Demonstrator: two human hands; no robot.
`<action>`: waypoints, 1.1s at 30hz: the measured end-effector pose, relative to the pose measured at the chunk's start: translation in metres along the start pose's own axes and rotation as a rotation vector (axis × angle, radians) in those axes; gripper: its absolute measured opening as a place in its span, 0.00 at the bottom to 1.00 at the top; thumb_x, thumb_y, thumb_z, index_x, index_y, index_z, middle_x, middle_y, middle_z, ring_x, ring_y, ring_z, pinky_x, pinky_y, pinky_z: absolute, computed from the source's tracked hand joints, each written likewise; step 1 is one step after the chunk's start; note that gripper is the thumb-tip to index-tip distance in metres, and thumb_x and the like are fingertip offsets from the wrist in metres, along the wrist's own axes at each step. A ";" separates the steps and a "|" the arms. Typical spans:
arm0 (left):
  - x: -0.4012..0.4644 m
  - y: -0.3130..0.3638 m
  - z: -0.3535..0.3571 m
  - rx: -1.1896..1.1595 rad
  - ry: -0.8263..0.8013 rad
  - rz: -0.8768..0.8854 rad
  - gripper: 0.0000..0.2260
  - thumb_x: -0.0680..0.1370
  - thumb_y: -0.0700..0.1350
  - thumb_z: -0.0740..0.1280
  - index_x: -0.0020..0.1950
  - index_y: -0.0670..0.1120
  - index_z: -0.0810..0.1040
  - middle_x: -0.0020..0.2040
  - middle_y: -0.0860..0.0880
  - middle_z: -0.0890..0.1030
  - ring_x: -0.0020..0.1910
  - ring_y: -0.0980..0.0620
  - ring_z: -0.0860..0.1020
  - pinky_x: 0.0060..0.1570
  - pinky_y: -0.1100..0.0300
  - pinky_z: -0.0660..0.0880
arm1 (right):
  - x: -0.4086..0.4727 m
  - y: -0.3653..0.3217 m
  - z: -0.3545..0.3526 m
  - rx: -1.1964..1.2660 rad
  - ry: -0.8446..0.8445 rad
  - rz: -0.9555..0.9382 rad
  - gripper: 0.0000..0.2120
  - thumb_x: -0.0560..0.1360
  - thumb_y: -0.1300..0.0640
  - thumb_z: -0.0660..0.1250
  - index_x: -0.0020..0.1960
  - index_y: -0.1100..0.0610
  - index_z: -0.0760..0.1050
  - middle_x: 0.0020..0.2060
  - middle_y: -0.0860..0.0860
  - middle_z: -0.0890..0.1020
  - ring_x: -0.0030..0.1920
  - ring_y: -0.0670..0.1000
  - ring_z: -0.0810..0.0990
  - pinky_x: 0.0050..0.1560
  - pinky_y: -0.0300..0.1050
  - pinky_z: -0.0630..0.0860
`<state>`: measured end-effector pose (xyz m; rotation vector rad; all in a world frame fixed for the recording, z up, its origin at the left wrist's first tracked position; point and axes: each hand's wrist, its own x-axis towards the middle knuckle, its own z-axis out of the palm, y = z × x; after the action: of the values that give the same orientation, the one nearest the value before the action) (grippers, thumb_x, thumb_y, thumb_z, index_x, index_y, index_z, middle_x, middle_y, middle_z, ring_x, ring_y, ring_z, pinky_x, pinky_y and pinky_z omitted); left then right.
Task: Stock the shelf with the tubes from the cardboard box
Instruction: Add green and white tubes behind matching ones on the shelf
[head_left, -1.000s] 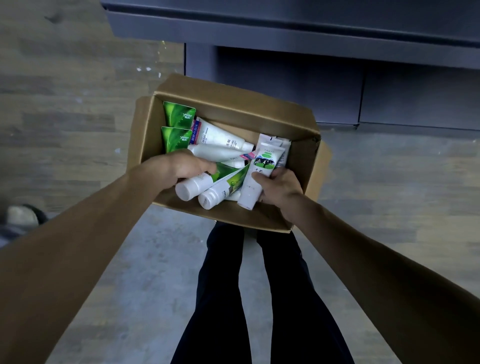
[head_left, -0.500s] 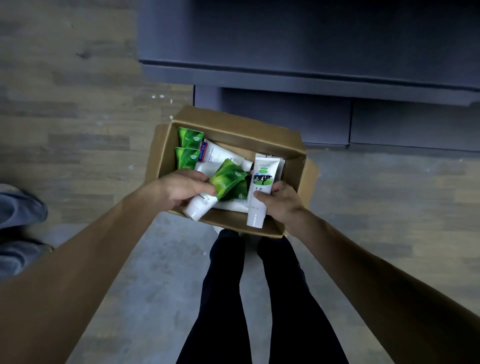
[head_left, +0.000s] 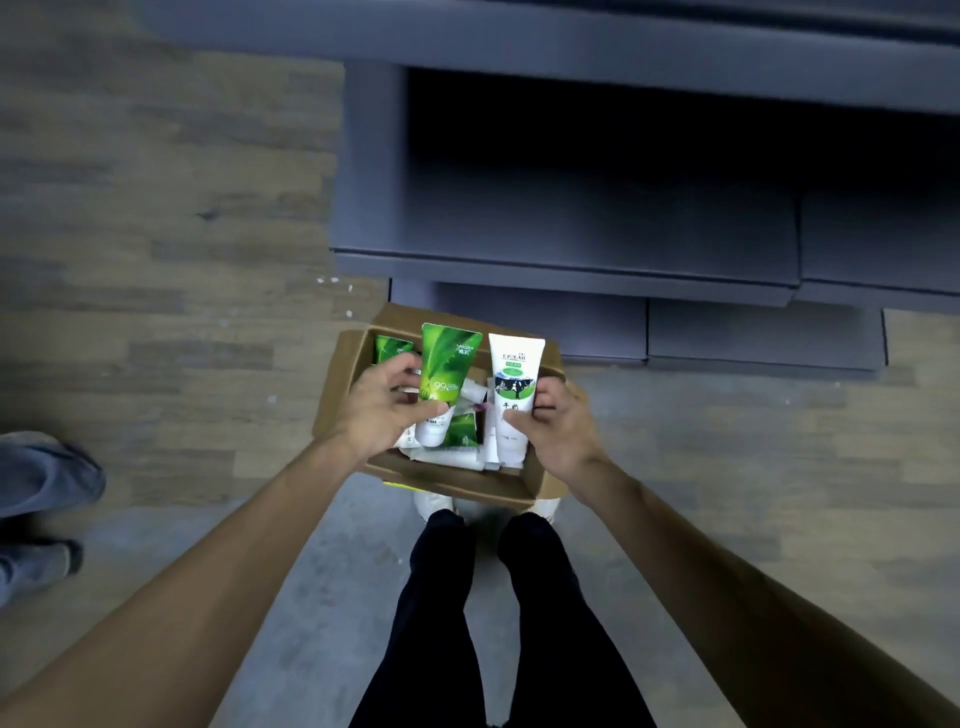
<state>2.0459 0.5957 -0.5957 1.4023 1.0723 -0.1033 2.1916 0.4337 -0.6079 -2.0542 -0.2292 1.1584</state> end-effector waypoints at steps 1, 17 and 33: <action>-0.003 0.007 -0.003 -0.009 0.017 0.018 0.19 0.70 0.35 0.77 0.57 0.42 0.76 0.49 0.47 0.80 0.42 0.50 0.78 0.40 0.71 0.76 | -0.004 -0.007 -0.003 -0.017 0.009 -0.016 0.14 0.71 0.61 0.75 0.54 0.57 0.75 0.47 0.48 0.83 0.51 0.53 0.83 0.57 0.54 0.79; -0.060 0.111 -0.039 -0.006 0.059 0.313 0.18 0.70 0.32 0.76 0.56 0.42 0.75 0.48 0.46 0.81 0.45 0.51 0.80 0.52 0.63 0.77 | -0.072 -0.124 -0.043 0.010 0.074 -0.257 0.15 0.74 0.60 0.73 0.58 0.54 0.75 0.46 0.40 0.81 0.47 0.40 0.82 0.49 0.36 0.79; -0.082 0.180 -0.074 -0.013 0.077 0.500 0.17 0.71 0.36 0.76 0.57 0.44 0.76 0.53 0.41 0.82 0.51 0.41 0.82 0.57 0.52 0.79 | -0.106 -0.195 -0.064 0.038 0.158 -0.418 0.14 0.75 0.60 0.72 0.58 0.56 0.75 0.49 0.45 0.83 0.46 0.40 0.83 0.45 0.34 0.78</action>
<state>2.0746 0.6579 -0.3956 1.6324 0.7542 0.3218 2.2205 0.4857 -0.3845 -1.9313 -0.5258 0.7364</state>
